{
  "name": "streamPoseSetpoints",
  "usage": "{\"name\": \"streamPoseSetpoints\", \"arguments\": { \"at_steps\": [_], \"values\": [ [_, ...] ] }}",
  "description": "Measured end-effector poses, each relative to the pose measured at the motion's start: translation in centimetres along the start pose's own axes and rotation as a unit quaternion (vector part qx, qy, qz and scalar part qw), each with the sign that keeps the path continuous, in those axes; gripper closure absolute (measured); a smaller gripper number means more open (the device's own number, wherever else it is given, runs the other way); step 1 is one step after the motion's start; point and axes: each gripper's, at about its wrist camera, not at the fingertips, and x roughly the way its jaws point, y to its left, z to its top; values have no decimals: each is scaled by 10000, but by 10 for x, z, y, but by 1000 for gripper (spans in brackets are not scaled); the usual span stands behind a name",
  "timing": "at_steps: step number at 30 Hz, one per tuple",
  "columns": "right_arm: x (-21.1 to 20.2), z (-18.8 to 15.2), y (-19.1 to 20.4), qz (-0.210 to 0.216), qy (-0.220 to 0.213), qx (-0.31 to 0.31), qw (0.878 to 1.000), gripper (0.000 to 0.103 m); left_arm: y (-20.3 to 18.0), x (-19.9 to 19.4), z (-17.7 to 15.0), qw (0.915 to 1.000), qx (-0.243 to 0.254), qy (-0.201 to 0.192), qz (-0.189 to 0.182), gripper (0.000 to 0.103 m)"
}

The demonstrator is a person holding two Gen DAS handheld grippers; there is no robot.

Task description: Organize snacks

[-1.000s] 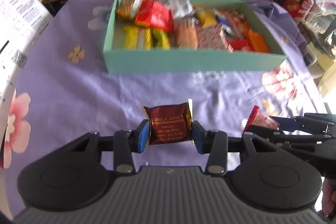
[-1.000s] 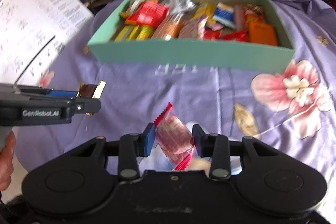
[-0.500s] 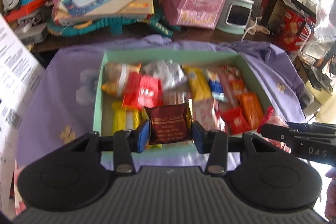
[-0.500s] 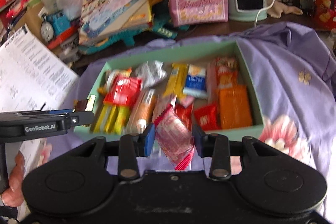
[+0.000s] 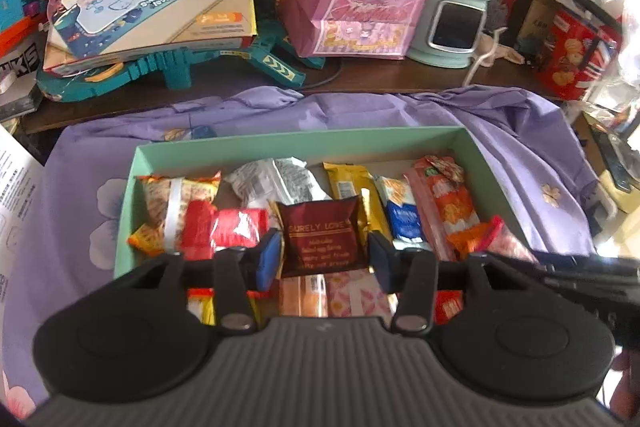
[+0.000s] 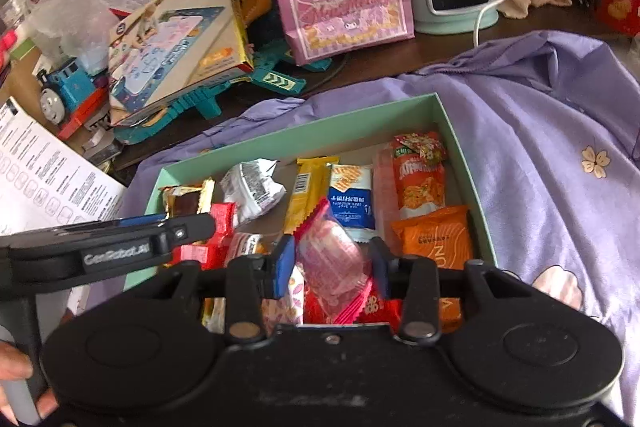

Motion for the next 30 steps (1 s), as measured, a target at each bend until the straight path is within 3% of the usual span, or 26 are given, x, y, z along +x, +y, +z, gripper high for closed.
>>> {"name": "streamPoseSetpoints", "arguments": {
  "at_steps": [2,4,5,8,19,30],
  "values": [
    [3,0,-2,-28,-68,137,9999,21,0,9,5,9998,-119,17,174,29],
    [4,0,-4,-51,-167,191,9997,11,2,16,9,9994,-200,14,298,16],
    [4,-1,-5,-76,-174,182,9997,10,4,18,10,9992,-230,18,335,10],
    [4,-3,-7,-133,-166,200,9996,3,8,21,9,9989,-256,40,392,5],
    [-8,-14,-5,-225,-133,192,9995,0,4,9,-14,9986,-93,208,486,0],
    [-47,-35,8,-305,-234,47,9992,0,5,-40,-49,9987,-78,160,467,0]
  ]
}}
